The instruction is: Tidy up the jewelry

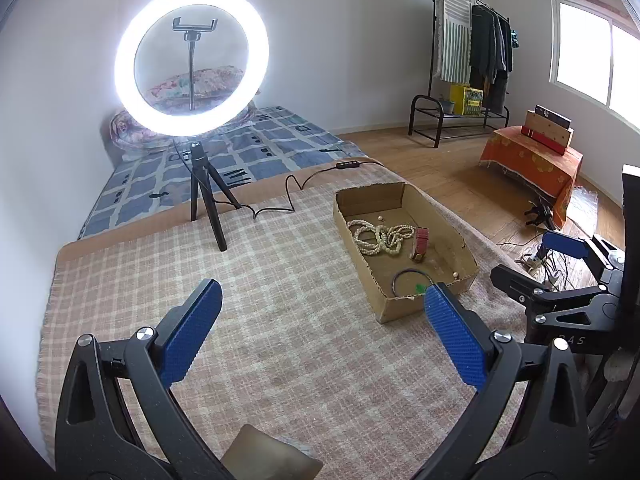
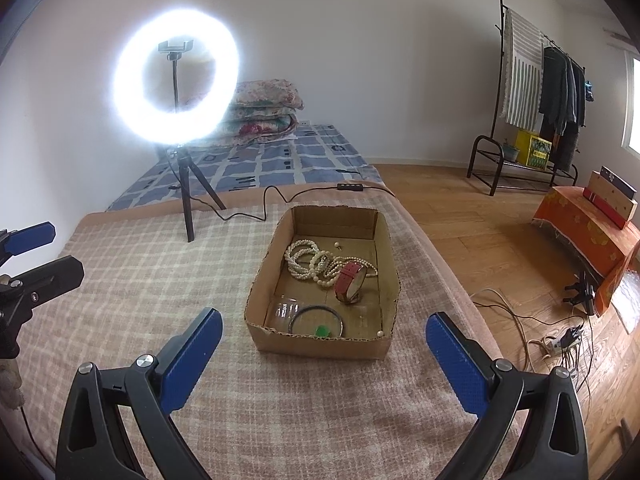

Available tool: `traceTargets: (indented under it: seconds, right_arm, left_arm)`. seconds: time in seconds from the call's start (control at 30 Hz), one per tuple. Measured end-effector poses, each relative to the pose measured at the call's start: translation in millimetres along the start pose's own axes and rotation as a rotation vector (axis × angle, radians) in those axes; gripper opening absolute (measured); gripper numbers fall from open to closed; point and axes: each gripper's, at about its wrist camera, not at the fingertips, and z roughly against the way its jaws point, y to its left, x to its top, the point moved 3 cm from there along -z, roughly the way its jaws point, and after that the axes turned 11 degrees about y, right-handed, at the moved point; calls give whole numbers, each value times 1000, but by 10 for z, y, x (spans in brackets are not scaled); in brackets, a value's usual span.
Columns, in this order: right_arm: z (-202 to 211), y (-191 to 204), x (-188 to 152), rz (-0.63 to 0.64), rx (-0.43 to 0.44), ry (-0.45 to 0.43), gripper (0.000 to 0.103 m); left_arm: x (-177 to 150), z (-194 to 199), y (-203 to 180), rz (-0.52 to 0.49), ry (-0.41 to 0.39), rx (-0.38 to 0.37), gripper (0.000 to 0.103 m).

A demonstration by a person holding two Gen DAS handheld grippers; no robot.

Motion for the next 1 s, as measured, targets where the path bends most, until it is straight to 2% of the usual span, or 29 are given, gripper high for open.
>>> traceTargets:
  seconds: [1.0]
  right_arm:
    - [-10, 53, 9, 8, -5, 5, 103]
  left_arm:
    - [52, 39, -64, 6, -3, -21, 103]
